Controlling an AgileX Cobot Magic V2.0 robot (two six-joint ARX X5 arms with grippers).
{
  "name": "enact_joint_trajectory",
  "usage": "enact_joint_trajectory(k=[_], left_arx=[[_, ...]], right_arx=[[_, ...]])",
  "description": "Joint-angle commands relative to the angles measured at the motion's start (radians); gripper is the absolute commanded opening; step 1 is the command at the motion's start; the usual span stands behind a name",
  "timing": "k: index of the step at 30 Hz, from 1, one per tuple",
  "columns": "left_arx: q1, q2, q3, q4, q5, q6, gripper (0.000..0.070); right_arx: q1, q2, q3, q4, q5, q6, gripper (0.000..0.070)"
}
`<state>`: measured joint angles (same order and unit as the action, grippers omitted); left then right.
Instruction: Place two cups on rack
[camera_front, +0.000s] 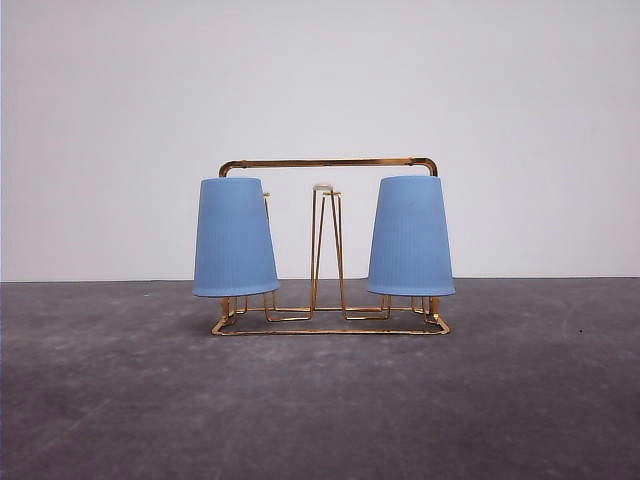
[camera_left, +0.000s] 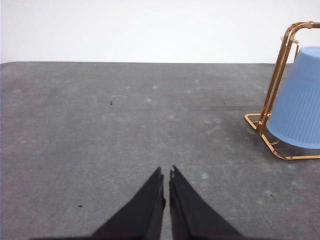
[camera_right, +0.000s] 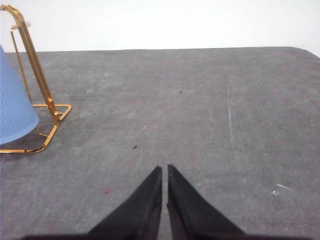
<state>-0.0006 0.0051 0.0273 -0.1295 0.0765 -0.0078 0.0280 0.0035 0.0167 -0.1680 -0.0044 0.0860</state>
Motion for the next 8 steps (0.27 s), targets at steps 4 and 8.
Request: enact_joint_trajectory(k=[4,8], left_arx=[[-0.001,-0.001,-0.015,0.013,-0.002,0.012,0.0],[-0.001,-0.001,-0.015,0.013,-0.002,0.012,0.0]], right_arx=[[0.002,0.0,-0.004,0.011,0.002,0.011,0.0016],[0.003,0.0,-0.004,0.011,0.002,0.011,0.0016]])
